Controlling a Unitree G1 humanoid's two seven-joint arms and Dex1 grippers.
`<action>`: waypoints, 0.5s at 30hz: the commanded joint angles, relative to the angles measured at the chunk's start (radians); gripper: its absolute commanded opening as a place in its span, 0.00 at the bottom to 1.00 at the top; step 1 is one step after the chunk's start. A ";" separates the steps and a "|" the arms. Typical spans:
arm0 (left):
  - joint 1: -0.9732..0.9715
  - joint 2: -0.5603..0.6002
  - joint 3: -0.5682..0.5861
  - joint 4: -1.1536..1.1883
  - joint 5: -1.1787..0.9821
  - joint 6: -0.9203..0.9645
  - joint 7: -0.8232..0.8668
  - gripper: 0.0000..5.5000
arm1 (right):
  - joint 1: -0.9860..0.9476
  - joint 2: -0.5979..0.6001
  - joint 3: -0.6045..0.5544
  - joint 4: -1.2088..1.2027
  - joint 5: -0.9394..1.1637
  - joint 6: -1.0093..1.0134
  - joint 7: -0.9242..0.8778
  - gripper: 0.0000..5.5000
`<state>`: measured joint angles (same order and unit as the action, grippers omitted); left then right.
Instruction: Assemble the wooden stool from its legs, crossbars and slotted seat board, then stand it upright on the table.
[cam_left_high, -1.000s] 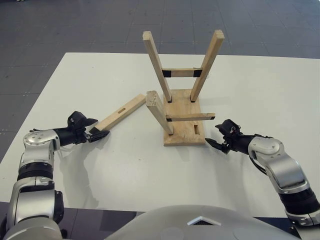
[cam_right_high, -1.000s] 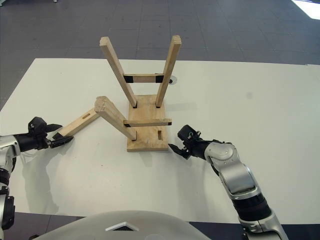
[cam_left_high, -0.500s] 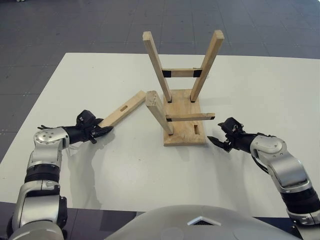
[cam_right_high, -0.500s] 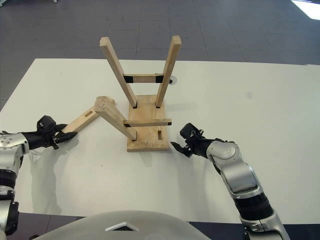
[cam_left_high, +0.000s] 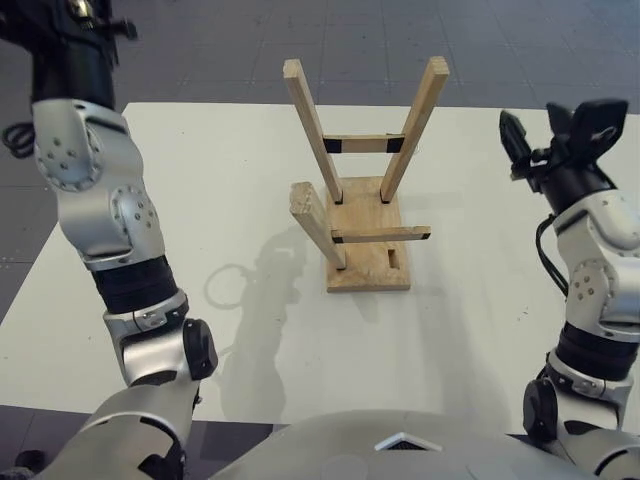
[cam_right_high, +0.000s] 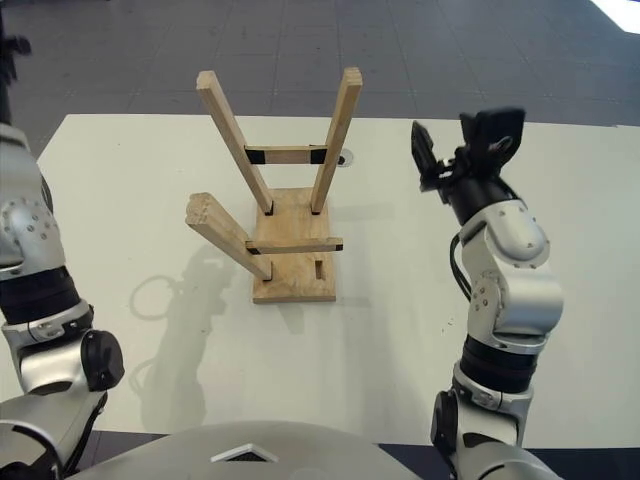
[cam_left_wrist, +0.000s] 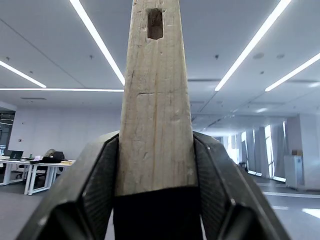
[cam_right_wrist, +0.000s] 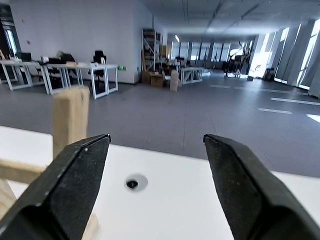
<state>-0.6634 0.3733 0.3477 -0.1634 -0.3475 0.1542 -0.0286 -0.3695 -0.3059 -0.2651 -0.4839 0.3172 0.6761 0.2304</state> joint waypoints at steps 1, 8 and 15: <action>-0.033 -0.042 -0.016 -0.099 -0.119 0.138 0.021 0.37 | -0.118 0.039 -0.015 -0.101 0.104 0.069 -0.047 0.66; 0.057 -0.007 0.025 -0.143 -1.072 0.681 -0.130 0.37 | -0.268 0.168 -0.174 0.036 0.915 0.335 -0.202 0.90; 0.052 0.212 0.000 -0.050 -1.445 0.915 -0.259 0.37 | -0.300 0.046 -0.082 0.256 1.424 0.375 -0.328 1.00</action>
<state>-0.6175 0.4983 0.3589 -0.2284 -1.7253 0.9895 -0.2311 -0.6334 -0.1998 -0.3869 -0.2813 1.5904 1.0150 -0.0581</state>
